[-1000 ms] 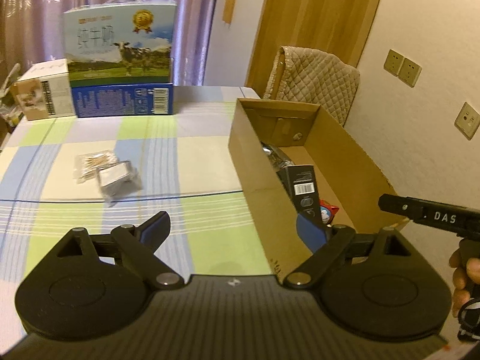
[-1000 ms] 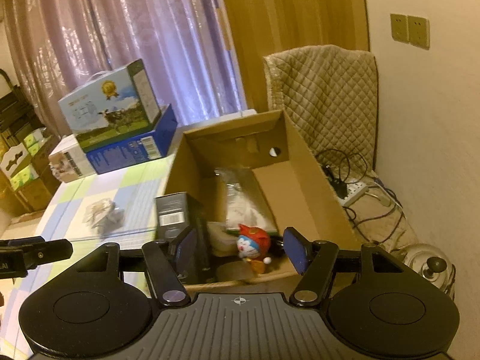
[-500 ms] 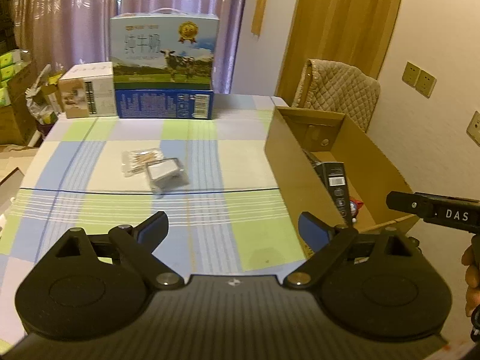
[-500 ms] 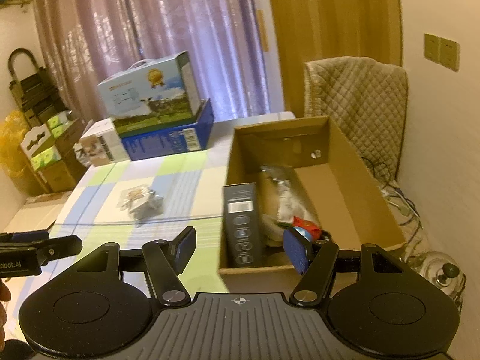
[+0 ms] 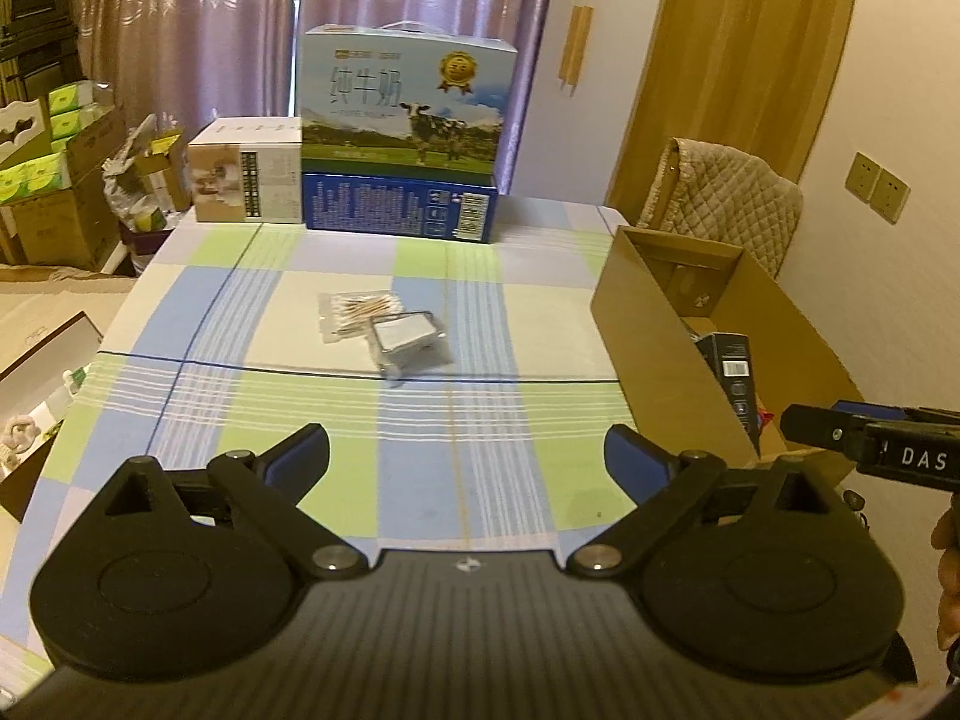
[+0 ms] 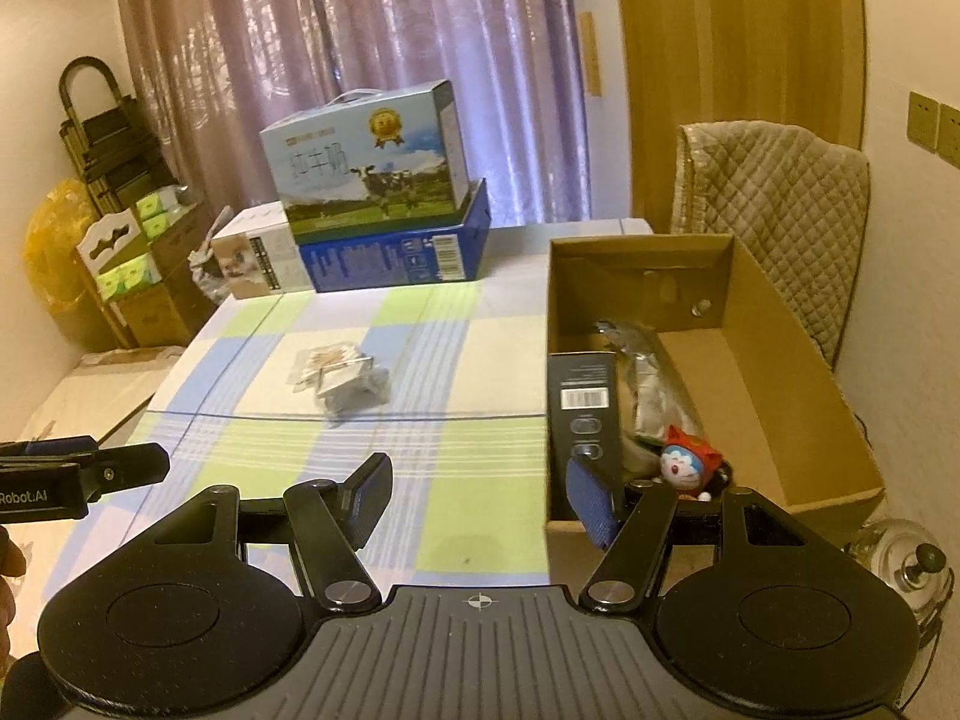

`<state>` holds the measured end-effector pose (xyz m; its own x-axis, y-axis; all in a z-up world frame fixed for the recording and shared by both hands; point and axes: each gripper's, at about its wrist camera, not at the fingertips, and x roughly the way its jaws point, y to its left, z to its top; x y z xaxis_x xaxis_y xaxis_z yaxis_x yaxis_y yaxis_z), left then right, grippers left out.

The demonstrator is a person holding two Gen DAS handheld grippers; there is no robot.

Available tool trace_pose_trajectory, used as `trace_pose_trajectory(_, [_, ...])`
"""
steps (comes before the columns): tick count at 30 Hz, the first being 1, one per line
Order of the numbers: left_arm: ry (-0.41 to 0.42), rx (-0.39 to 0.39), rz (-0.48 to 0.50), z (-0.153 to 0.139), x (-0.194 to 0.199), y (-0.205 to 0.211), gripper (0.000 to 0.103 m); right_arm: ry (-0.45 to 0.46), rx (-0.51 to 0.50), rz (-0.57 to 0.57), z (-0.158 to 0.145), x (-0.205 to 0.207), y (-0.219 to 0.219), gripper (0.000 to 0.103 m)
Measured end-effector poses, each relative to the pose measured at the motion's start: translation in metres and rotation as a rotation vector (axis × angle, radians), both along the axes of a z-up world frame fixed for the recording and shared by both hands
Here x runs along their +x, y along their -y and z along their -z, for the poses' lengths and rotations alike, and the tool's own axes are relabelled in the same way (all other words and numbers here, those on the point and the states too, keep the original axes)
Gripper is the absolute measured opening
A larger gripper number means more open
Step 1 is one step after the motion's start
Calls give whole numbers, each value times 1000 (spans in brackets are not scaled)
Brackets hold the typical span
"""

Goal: Organize objects
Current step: 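Withdraw both tools from the box toward the cotton swabs and plastic container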

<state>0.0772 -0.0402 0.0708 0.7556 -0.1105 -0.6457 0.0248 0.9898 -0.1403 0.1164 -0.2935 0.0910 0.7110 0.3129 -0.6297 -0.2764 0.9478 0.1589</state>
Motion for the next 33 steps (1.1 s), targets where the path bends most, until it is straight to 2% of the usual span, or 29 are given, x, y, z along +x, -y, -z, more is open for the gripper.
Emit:
trace_pose_trajectory(12, [11, 6, -50, -3, -2, -31, 99, 6, -16, -49, 0, 4, -28, 62])
trace_pose_trajectory(19, [8, 3, -90, 6, 4, -55, 100, -6, -21, -103, 12, 14, -53, 62])
trace_pose_trajectory(27, [-12, 23, -139, 24, 37, -85, 101, -15, -24, -185, 37, 44, -86, 62])
trace_pose_trajectory(33, [-27, 20, -180, 52, 78, -113, 102, -13, -16, -235, 66, 83, -116, 64])
